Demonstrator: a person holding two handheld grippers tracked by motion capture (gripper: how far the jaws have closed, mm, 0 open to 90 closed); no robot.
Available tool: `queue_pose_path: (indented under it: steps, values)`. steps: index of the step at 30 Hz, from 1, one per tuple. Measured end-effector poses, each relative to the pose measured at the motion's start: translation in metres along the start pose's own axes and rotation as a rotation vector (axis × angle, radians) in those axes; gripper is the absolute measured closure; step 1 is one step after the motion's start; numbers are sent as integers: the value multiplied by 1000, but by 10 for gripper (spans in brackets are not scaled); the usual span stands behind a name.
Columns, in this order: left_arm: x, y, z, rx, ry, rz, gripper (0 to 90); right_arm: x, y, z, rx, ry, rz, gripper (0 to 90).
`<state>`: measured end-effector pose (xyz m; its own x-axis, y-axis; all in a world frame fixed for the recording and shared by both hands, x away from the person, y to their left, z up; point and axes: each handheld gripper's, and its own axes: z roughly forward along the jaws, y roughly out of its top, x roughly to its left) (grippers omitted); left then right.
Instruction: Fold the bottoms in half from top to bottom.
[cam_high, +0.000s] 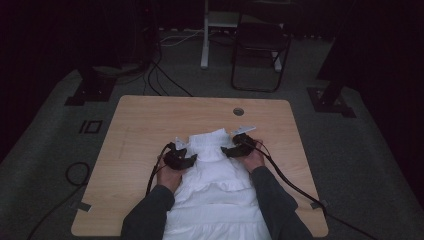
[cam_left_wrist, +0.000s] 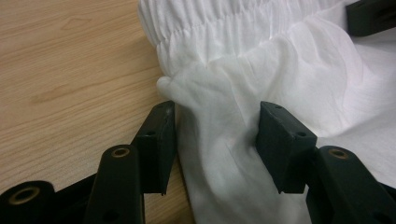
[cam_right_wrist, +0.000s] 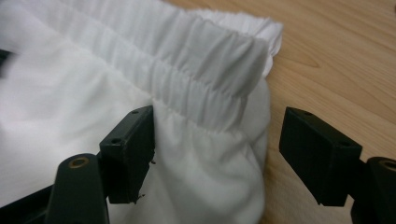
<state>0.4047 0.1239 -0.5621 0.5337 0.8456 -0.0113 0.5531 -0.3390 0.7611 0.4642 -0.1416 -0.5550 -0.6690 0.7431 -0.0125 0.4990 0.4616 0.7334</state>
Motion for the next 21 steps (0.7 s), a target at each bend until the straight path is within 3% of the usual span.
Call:
queue_pose_path:
  steps: [4, 7, 11, 14, 17, 21]
  values:
    - [-1, 0, 0, 0, 3, 5, 486, 0, -4, 7, -18, -1, 28, 281]
    - [-1, 0, 0, 1, 3, 6, 486, 3, -6, 6, -31, 3, 13, 286]
    - [-1, 0, 0, 1, 3, 5, 486, 6, -8, 5, -27, 18, 3, 227]
    - [-1, 0, 0, 0, 1, 5, 489, 8, -8, 5, -25, 11, 11, 251]
    - [-1, 1, 1, -6, -32, 1, 615, 11, -5, 1, -12, 7, 20, 514]
    - [-3, 1, 2, -9, -31, -32, 691, 16, -3, 0, 0, 13, 52, 750]
